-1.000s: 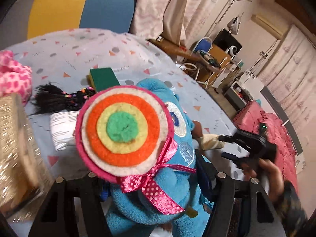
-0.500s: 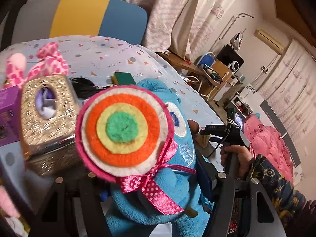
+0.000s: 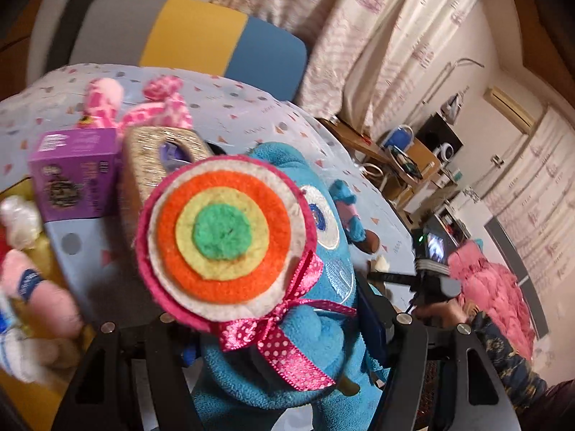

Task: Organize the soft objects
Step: 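Carry the blue lollipop plush into the gold tin and open left tool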

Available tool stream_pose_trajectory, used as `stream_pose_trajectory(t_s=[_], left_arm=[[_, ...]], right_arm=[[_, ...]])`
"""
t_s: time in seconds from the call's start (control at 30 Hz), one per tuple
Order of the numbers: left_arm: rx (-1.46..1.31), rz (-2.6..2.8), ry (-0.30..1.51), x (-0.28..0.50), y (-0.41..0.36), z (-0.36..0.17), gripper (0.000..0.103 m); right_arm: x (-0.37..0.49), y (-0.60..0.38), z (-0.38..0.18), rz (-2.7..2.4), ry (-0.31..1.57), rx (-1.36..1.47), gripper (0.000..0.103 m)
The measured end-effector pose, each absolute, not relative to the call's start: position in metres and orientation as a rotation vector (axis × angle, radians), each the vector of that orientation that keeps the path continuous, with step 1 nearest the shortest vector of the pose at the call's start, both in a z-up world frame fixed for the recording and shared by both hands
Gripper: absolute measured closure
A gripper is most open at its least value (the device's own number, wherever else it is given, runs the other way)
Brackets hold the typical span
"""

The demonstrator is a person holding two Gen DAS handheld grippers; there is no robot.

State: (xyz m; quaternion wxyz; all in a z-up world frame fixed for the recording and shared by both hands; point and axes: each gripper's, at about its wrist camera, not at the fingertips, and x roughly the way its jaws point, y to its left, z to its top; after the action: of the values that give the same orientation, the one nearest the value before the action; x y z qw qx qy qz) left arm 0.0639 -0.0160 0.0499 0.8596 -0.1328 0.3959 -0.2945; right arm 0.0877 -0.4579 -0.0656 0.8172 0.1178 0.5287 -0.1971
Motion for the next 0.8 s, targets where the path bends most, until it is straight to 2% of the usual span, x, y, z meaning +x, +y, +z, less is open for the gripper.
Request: stream_pose_trajectory(t_s=[0.17,0.33,0.8], left_arm=[[-0.326,-0.538,0.798,0.056,0.023,0.054,0.034],[-0.389,-0.443,0.778,0.048,0.066,0.052,0.034],[-0.429,-0.106,0.723,0.010,0.205,0.047,0.034]], right_arm=[[0.096,-0.451,-0.087,-0.419,1.174,0.193,0.050],[0.092,-0.462,-0.090,-0.399,1.152,0.272,0.050],[0.097,-0.445,-0.094,-0.404,1.132,0.161,0.051]])
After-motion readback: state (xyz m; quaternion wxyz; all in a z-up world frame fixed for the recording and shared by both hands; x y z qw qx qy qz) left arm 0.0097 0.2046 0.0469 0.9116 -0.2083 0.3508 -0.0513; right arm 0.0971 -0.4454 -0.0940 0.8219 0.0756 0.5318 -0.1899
